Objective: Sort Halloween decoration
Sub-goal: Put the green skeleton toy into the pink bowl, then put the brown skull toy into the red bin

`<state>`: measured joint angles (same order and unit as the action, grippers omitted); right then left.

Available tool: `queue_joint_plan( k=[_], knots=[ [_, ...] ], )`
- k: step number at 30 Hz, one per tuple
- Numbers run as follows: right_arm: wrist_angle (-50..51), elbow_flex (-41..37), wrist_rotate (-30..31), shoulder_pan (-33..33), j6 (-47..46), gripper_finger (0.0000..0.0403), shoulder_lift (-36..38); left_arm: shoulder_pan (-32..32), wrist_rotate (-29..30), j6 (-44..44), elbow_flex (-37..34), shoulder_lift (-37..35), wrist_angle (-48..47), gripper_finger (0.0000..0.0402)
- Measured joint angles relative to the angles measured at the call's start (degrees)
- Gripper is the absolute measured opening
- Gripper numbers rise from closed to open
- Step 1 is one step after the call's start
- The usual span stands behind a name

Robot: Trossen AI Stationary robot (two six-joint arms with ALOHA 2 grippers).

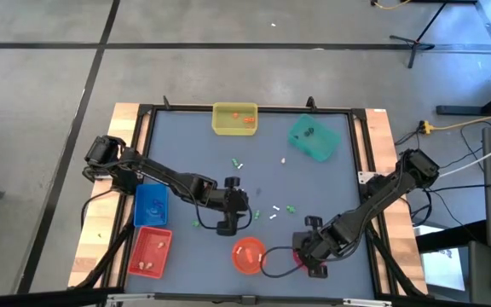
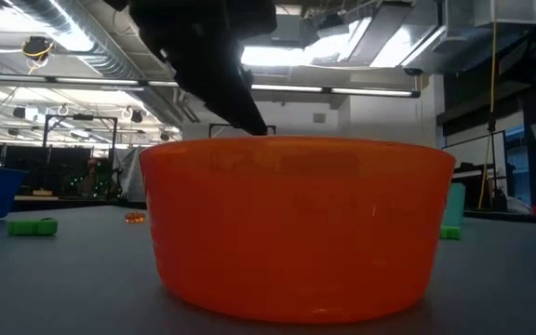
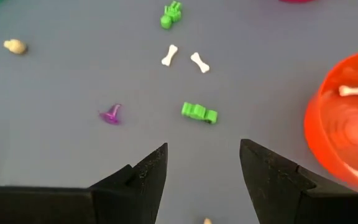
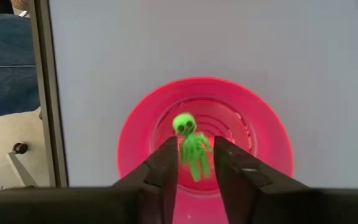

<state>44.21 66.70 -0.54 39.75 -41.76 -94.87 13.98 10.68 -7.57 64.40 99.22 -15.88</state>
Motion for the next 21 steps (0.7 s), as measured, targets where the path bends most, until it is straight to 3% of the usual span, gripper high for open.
queue_joint_plan(
  k=[8, 21],
  knots=[
    [0.0, 0.0, 0.1, 0.0, 0.0, 0.0147, 0.0, 0.0, -0.7, -2.5, 0.0, 0.0, -7.6, 0.0186],
    [0.0, 0.0, 0.1, 0.0, 0.1, 0.0146, 0.0, 0.1, -2.3, -2.9, -4.0, 0.0, -7.0, 0.0186]
  ],
)
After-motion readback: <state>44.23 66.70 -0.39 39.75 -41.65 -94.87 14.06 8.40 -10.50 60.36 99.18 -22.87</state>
